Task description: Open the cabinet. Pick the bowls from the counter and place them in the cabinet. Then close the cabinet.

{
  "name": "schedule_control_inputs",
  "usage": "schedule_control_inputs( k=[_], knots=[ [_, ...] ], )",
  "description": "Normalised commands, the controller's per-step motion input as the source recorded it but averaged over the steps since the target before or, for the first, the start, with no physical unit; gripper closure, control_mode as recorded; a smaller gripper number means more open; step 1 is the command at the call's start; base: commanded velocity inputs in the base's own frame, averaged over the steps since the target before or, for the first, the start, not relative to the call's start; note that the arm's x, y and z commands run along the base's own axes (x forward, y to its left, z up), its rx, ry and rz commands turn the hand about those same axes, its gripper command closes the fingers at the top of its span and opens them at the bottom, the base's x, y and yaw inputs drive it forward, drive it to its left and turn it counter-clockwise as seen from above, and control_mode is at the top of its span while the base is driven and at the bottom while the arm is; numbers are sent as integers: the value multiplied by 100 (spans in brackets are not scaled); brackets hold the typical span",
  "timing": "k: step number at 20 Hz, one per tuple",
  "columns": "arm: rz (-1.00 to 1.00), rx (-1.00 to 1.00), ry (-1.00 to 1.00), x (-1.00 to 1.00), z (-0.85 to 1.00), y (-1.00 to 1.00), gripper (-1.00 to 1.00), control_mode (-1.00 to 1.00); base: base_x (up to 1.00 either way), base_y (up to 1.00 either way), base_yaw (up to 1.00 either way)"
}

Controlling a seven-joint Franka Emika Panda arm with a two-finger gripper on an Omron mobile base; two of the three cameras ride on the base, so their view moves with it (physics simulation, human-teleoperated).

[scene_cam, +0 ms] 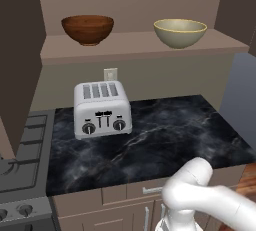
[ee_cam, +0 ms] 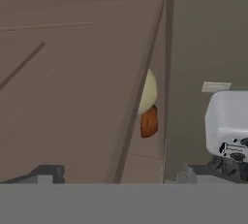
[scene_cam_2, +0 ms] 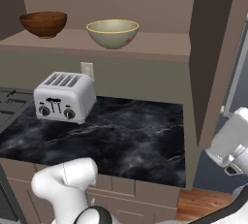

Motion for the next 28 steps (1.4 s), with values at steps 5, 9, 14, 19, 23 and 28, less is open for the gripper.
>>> schedule_control_inputs(
  k=[5,9,14,19,23,28],
  knots=[
    [0,0,0,33,-23,99,-100,-100,0,0,0],
    [-4,-2,-6,21,-4,100,-100,-100,0,0,0],
    [-21,-8,-11,4,2,100,-100,-100,0,0,0],
    [-40,-7,-2,2,13,77,-100,-100,0,0,0],
    [-46,-3,11,9,24,23,-100,-100,0,0,0],
    [-43,-3,26,29,65,-8,-100,-100,0,0,0]
  ],
)
